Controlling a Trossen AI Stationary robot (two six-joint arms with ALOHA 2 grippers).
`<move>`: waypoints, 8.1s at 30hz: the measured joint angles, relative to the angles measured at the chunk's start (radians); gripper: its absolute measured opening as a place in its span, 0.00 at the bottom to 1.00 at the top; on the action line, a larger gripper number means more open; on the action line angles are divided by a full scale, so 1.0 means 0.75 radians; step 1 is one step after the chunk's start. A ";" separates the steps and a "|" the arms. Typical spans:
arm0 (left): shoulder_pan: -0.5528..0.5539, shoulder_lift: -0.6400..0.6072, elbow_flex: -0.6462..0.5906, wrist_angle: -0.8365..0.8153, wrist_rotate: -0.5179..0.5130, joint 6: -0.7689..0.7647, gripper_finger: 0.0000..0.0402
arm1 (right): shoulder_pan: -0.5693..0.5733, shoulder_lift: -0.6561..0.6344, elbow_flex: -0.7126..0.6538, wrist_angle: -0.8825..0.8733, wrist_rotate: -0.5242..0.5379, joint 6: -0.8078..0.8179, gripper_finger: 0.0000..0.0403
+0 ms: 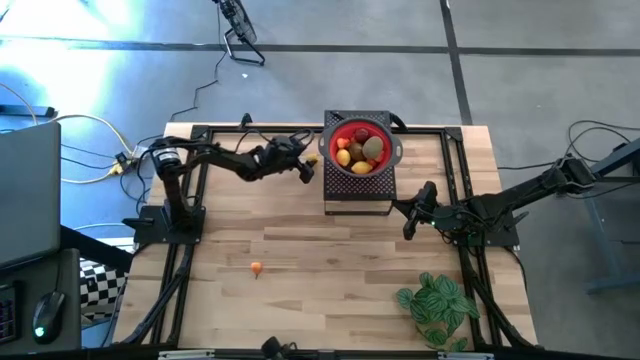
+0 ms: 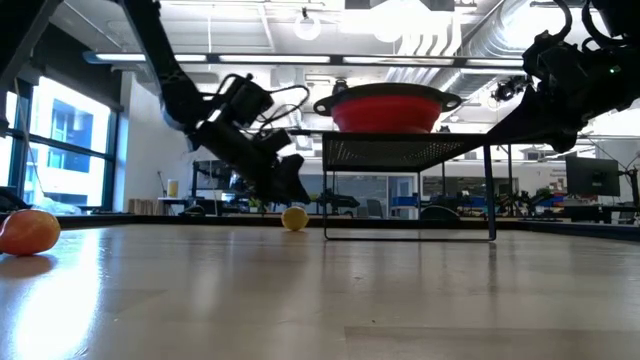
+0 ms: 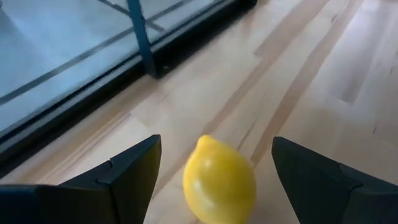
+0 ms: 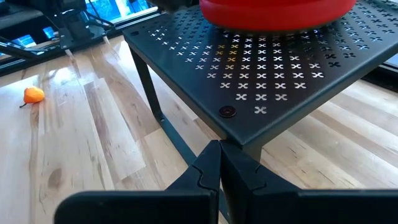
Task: Pick & Place Fruit
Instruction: Put the yellow lemon into the red strainer bowl on the shelf
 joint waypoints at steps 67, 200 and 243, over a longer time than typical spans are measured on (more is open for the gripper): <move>-0.017 0.111 0.156 -0.341 -0.112 -0.050 0.74 | -0.001 0.000 0.000 -0.001 0.001 0.003 0.00; -0.049 -0.694 0.157 -0.183 0.408 0.053 0.51 | -0.001 -0.001 0.001 0.000 -0.002 0.003 0.00; -0.105 -0.104 0.838 -0.766 0.321 0.162 0.51 | -0.001 -0.001 0.001 -0.009 -0.002 0.003 0.00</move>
